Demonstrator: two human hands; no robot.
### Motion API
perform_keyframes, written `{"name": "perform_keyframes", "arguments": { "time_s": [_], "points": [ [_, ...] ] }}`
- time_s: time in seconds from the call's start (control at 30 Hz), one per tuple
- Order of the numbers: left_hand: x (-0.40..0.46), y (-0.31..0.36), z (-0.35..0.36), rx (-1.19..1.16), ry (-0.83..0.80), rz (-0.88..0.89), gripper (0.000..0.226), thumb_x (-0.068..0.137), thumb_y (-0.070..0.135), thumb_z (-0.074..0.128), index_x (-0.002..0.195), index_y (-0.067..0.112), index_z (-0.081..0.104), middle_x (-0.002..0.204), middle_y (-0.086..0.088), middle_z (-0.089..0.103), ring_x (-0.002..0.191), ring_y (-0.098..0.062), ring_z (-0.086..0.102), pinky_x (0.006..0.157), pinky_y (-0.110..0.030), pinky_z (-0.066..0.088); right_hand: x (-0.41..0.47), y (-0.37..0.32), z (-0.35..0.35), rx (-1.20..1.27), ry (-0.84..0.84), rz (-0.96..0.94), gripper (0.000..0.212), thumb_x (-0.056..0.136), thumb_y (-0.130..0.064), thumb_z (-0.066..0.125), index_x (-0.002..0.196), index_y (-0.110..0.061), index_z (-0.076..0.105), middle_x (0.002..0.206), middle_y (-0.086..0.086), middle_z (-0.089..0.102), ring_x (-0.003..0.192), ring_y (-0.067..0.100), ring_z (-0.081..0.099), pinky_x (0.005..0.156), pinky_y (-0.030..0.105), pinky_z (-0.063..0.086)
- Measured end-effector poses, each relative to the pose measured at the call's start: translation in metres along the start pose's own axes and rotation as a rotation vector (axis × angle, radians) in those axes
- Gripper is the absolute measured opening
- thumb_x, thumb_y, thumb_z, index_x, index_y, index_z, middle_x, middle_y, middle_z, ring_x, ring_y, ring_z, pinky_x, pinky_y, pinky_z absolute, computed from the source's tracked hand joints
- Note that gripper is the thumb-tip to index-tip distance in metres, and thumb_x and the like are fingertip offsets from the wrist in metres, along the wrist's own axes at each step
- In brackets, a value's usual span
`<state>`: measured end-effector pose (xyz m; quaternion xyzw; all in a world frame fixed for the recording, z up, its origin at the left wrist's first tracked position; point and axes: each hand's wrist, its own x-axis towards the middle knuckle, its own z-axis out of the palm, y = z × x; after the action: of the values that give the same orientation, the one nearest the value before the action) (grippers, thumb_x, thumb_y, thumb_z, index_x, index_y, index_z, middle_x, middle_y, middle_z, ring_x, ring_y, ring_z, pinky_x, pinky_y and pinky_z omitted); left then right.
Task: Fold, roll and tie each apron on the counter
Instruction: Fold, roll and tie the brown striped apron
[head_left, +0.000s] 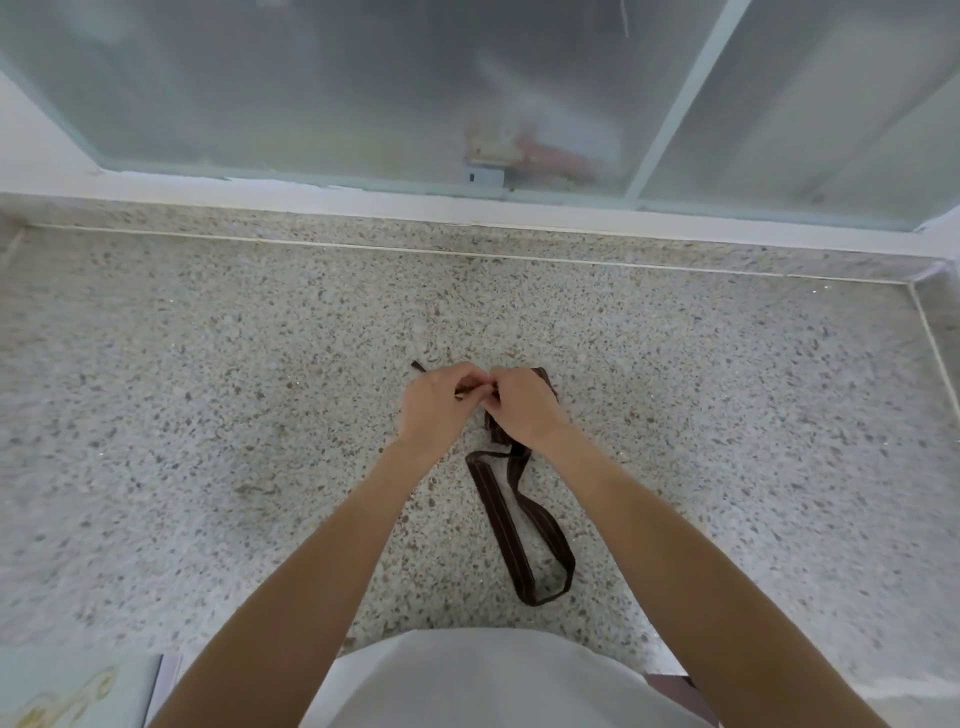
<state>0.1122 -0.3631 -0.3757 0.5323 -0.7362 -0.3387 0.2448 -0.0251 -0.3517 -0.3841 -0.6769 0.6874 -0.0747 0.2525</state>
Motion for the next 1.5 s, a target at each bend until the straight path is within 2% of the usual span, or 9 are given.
{"name": "perform_keyframes", "arguments": {
  "time_s": [0.13, 0.2, 0.27, 0.4, 0.53, 0.67, 0.87, 1.13, 1.5],
  "points": [
    [-0.007, -0.002, -0.005, -0.066, -0.026, 0.052, 0.008, 0.086, 0.023, 0.066, 0.093, 0.023, 0.069, 0.086, 0.011, 0.071, 0.073, 0.004, 0.064, 0.07, -0.018, 0.053, -0.001, -0.005, 0.005, 0.003, 0.019, 0.066, 0.017, 0.09, -0.018, 0.052, 0.093, -0.003, 0.06, 0.09, 0.014, 0.065, 0.087, 0.028, 0.06, 0.066, 0.03, 0.041],
    [-0.007, -0.003, -0.005, -0.218, -0.012, -0.08, 0.015, 0.096, 0.022, 0.05, 0.1, 0.023, 0.064, 0.092, 0.01, 0.07, 0.068, 0.003, 0.061, 0.065, -0.014, 0.048, -0.002, -0.003, 0.005, 0.102, 0.018, 0.093, 0.013, 0.089, -0.016, 0.053, 0.087, -0.005, 0.06, 0.085, 0.011, 0.065, 0.082, 0.025, 0.06, 0.065, 0.028, 0.041],
    [-0.005, -0.013, -0.003, -0.34, 0.007, -0.256, 0.023, 0.099, 0.01, 0.04, 0.104, 0.021, 0.059, 0.1, 0.007, 0.067, 0.088, -0.004, 0.062, 0.082, -0.018, 0.047, -0.003, 0.004, 0.0, 0.246, 0.014, 0.108, 0.01, 0.089, -0.015, 0.057, 0.085, -0.009, 0.064, 0.087, 0.006, 0.066, 0.08, 0.017, 0.057, 0.072, 0.026, 0.043],
    [-0.006, -0.024, 0.001, -0.17, -0.243, -0.253, 0.028, 0.089, 0.001, 0.054, 0.101, 0.023, 0.066, 0.098, 0.007, 0.068, 0.087, -0.001, 0.061, 0.077, -0.01, 0.046, -0.006, 0.013, -0.014, 0.438, -0.09, 0.125, 0.016, 0.089, -0.024, 0.063, 0.096, -0.012, 0.072, 0.096, 0.001, 0.069, 0.082, 0.011, 0.059, 0.065, 0.013, 0.041],
    [-0.003, -0.015, 0.006, -0.314, -0.241, -0.347, 0.026, 0.092, 0.002, 0.045, 0.094, 0.015, 0.067, 0.09, -0.004, 0.069, 0.077, -0.013, 0.067, 0.062, -0.014, 0.047, -0.004, 0.019, -0.023, 0.475, -0.149, 0.116, 0.022, 0.087, -0.028, 0.065, 0.093, -0.009, 0.074, 0.098, 0.001, 0.072, 0.091, 0.016, 0.065, 0.077, 0.017, 0.043],
    [-0.002, -0.017, 0.01, -0.293, -0.272, -0.3, 0.017, 0.087, 0.007, 0.059, 0.088, 0.019, 0.07, 0.088, 0.005, 0.07, 0.083, -0.01, 0.066, 0.073, -0.016, 0.048, -0.01, 0.024, -0.033, 0.589, -0.233, 0.088, 0.012, 0.081, -0.015, 0.071, 0.093, -0.012, 0.075, 0.093, 0.002, 0.073, 0.088, 0.012, 0.065, 0.085, 0.02, 0.047],
    [-0.001, -0.013, 0.011, -0.219, -0.327, -0.165, 0.009, 0.081, 0.017, 0.07, 0.084, 0.024, 0.066, 0.084, 0.009, 0.067, 0.081, -0.007, 0.061, 0.073, -0.016, 0.044, -0.02, 0.026, -0.033, 0.536, -0.115, 0.025, 0.017, 0.075, -0.005, 0.073, 0.09, -0.011, 0.066, 0.086, 0.001, 0.068, 0.077, 0.009, 0.062, 0.075, 0.016, 0.048],
    [-0.008, -0.016, 0.014, -0.171, -0.257, -0.086, 0.009, 0.081, 0.009, 0.063, 0.082, 0.019, 0.063, 0.079, 0.01, 0.061, 0.074, -0.007, 0.055, 0.064, -0.017, 0.039, -0.032, 0.011, -0.003, -0.198, 0.306, -0.345, 0.029, 0.063, 0.006, 0.073, 0.084, -0.009, 0.06, 0.075, 0.005, 0.06, 0.057, 0.02, 0.058, 0.04, 0.022, 0.038],
    [0.005, -0.01, -0.01, -0.173, -0.392, -0.03, 0.017, 0.088, 0.021, 0.063, 0.104, 0.025, 0.067, 0.087, 0.013, 0.067, 0.069, 0.003, 0.062, 0.07, -0.009, 0.046, -0.035, 0.019, 0.005, -0.202, 0.385, -0.389, 0.009, 0.083, -0.011, 0.057, 0.091, -0.007, 0.055, 0.086, 0.005, 0.055, 0.059, 0.014, 0.057, 0.035, 0.02, 0.035]
  ]
}}
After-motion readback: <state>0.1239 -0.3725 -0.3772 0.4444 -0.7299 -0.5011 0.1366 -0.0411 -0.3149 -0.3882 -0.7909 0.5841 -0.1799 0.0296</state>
